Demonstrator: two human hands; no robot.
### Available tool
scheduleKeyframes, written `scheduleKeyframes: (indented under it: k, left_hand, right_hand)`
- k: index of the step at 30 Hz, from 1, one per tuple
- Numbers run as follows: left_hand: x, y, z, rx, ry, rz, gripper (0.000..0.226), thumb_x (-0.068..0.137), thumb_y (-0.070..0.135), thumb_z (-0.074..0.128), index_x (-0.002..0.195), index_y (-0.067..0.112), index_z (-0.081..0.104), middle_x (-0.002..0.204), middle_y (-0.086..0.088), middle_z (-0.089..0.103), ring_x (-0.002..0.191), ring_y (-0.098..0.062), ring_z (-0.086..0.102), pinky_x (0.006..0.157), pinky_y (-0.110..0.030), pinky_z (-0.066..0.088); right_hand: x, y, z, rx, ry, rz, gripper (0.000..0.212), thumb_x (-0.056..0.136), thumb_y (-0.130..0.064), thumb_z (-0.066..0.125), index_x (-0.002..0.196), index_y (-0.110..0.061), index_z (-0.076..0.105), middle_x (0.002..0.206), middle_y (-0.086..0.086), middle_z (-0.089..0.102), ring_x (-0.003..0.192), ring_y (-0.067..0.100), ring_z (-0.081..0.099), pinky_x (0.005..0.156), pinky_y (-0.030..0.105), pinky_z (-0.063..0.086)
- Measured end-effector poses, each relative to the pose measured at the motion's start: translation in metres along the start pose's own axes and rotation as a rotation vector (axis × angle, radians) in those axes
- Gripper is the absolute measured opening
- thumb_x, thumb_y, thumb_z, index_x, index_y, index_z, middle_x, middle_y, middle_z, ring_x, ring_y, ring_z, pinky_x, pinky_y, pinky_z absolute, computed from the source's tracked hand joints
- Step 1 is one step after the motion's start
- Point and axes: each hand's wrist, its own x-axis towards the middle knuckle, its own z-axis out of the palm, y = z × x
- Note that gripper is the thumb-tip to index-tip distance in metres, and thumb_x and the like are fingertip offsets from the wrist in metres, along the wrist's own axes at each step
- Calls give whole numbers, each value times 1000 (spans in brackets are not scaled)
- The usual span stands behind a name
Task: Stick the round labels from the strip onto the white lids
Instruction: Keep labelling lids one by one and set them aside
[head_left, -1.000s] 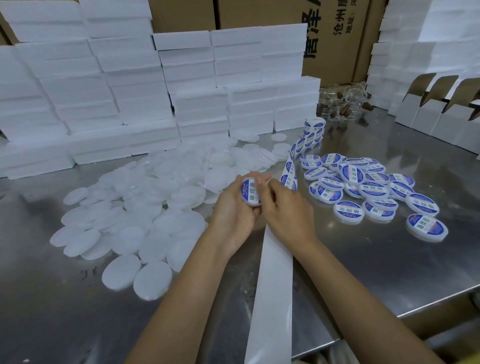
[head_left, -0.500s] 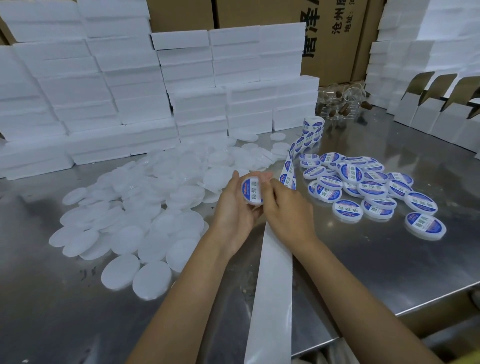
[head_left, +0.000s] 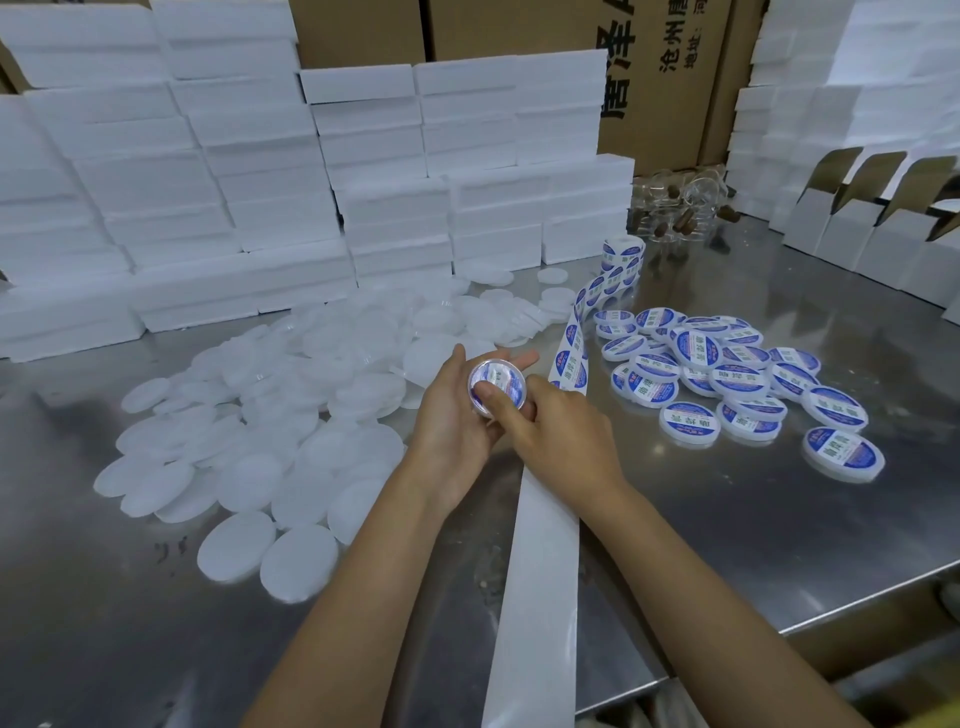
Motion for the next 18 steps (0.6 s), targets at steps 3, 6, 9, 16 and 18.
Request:
scheduleKeyframes:
  k: [3, 6, 9, 16, 18]
  left_hand:
    - [-1, 2, 0, 14, -26, 20, 38, 108, 35, 34, 115, 9, 61, 126, -10, 71, 115, -25, 67, 102, -37, 51]
    - [-1, 2, 3, 61, -34, 38, 20, 105, 23, 43, 109, 11, 59, 123, -9, 73, 109, -20, 70, 94, -32, 56]
    - [-1, 0, 4, 75, -21, 48, 17, 105, 21, 44, 108, 12, 58, 121, -8, 73, 109, -20, 71, 93, -33, 56]
    - [-3, -1, 7, 129, -6, -2, 62, 109, 43, 27, 95, 17, 81, 114, -5, 76, 105, -21, 73, 95, -34, 54]
    - [-3, -1, 7, 155, -33, -1, 64, 109, 42, 27, 88, 20, 83, 113, -5, 76, 107, -19, 72, 96, -34, 55]
  right_hand:
    - [0, 1, 1, 30, -19, -18, 49, 98, -64, 32, 68, -25, 37, 62, -8, 49, 67, 19, 53, 62, 36, 38]
    - [1, 1, -1, 31, -5, -23, 47, 104, -52, 28, 74, -20, 43, 69, -1, 56, 74, 26, 58, 66, 38, 43]
    - [1, 2, -2, 51, 2, -11, 47, 107, -45, 25, 75, -17, 47, 72, 4, 59, 77, 29, 60, 66, 38, 43]
    - [-3, 1, -3, -19, 15, 44, 64, 87, -80, 30, 67, -22, 47, 59, -7, 52, 66, 13, 53, 60, 32, 34]
    - [-3, 1, -4, -25, 12, 40, 60, 94, -73, 29, 64, -23, 45, 59, -7, 51, 68, 16, 54, 63, 34, 38]
